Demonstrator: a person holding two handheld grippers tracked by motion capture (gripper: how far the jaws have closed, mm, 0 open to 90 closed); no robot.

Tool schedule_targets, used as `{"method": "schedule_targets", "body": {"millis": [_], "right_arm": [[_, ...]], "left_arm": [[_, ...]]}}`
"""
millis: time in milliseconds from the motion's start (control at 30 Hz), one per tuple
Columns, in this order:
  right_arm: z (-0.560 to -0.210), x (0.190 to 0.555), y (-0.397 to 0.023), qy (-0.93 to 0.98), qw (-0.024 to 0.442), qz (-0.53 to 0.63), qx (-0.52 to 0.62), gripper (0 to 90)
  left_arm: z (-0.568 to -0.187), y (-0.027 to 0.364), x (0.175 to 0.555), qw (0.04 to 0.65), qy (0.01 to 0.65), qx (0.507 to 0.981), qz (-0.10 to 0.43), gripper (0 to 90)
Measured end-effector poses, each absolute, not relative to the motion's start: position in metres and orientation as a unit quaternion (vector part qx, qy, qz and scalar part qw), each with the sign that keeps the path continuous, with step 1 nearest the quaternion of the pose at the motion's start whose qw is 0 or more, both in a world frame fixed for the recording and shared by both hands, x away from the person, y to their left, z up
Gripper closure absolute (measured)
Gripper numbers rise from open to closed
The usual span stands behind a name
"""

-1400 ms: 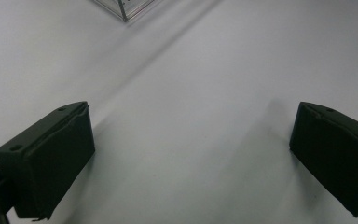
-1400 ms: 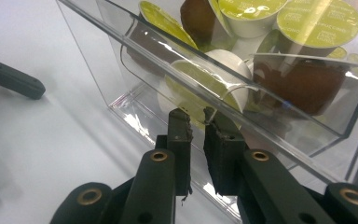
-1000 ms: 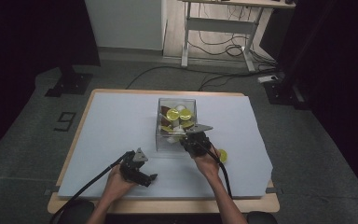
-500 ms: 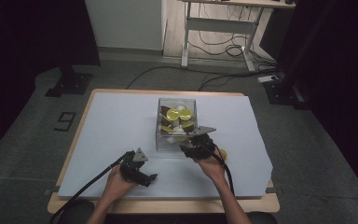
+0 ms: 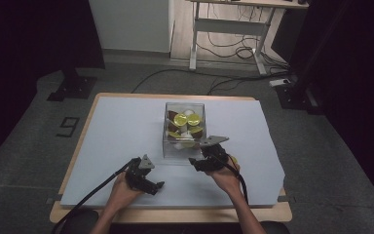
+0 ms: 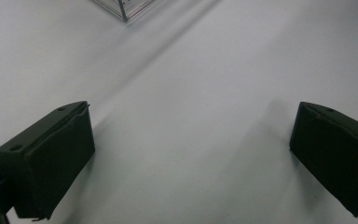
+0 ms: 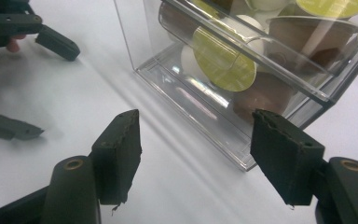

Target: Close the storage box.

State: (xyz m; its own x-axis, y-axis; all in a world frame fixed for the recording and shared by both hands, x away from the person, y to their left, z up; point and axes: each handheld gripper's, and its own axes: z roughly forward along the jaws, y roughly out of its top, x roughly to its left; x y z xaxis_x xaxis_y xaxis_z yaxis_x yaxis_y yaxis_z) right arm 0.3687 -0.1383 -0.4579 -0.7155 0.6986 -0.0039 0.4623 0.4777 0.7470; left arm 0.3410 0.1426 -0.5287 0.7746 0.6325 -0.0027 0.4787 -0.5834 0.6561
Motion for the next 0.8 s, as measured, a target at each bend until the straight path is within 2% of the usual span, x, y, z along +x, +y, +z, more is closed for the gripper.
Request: {"method": "schedule_targets", "body": {"millis": [400,800], "right_arm": [[-0.450,0.357,-0.152,0.847,0.164,0.382,0.331,31.3],[-0.446,0.354,-0.170,0.839,0.183,0.371,0.354,19.3]], "left_arm": [[-0.529,0.143,0.341,0.331,0.316,0.882,0.116,0.0],[-0.529,0.143,0.341,0.331,0.316,0.882,0.115,0.0]]}}
